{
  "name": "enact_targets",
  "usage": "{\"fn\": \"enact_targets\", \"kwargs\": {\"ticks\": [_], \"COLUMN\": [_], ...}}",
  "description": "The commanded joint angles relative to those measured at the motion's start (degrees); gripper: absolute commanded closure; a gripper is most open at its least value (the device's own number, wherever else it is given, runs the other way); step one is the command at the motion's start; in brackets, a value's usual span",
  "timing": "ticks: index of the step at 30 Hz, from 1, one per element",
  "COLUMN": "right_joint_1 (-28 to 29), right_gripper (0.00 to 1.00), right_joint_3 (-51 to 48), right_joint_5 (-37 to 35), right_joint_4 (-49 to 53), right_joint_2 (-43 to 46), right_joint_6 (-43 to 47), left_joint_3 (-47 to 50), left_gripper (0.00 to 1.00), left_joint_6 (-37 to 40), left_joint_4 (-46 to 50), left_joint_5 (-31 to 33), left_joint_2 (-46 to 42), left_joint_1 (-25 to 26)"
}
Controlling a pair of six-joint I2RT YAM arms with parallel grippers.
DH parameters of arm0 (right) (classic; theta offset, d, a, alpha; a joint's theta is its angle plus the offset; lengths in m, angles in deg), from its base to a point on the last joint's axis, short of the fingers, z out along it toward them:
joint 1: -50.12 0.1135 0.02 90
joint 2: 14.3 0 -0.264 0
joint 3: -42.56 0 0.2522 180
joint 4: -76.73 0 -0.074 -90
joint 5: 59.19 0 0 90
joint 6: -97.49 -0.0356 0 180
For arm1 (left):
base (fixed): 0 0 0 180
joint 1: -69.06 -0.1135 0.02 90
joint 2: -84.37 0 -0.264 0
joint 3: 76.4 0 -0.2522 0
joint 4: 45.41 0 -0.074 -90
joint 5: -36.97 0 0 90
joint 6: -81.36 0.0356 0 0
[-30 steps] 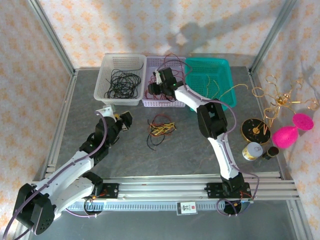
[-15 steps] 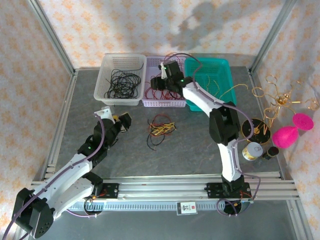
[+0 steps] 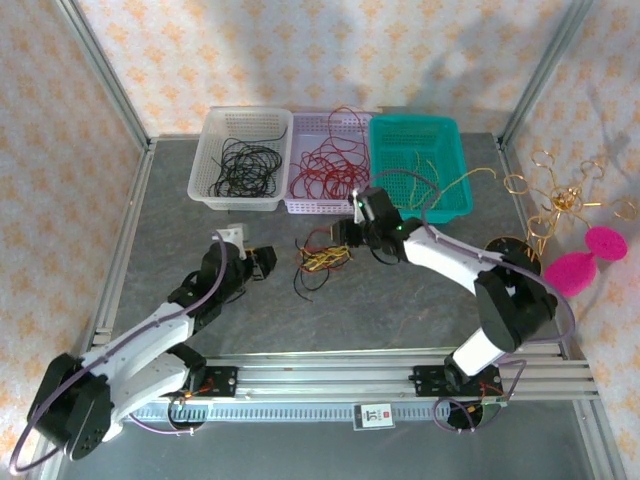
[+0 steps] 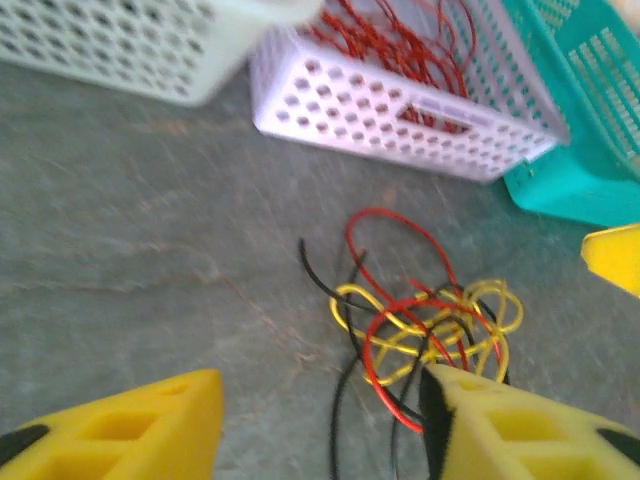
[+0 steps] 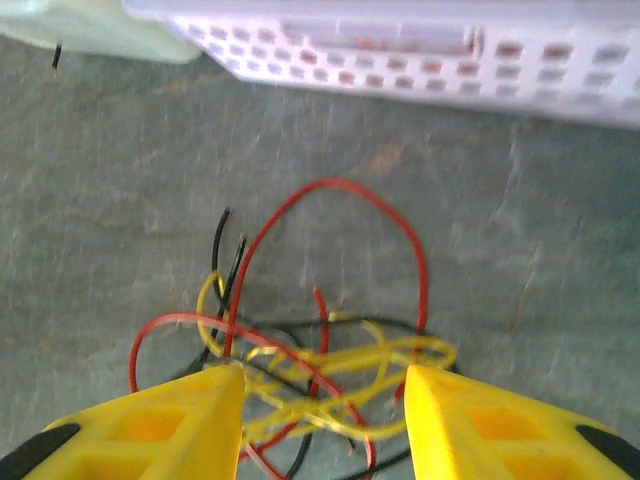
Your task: Untangle the cables
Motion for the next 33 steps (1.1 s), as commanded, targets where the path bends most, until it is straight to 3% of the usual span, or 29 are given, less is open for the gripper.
{"fn": "enact_targets", "kwargs": {"ticks": [1,8,16,33], "right_joint_1": [0.33,0.39,0.36,0.35], "right_gripper": [0.55,0.55,0.55,0.56], "right_joint_3": [-2.24,-1.86,-3.34,-3.43], "right_joint_5": [-2.33,-2.60,-1.53,-1.94], "right_joint_4": [-5.31,-5.48,-6.65,-6.93], "right_joint_2": [2.93,3.38,3.61,4.96], "right_joint_6": [-2.28,-1.58,-1.74,-1.60], "left_joint_3": [-0.50,-4.84,-8.12,-11.89], "left_gripper": [0.41,0.46,0.46,0.57], "left_joint_6": [-1.74,-7.15,-8.45,-7.27], "left_joint_4": [-7.89,-14.80,-14.50,-8.83], "left_joint_5": [-6.14,-7.47,-6.36,1.63], "left_joint_2": [6.41,21.06,26.64,31.97], "left_joint_1": [2.07,3.45,3.74,6.82]}}
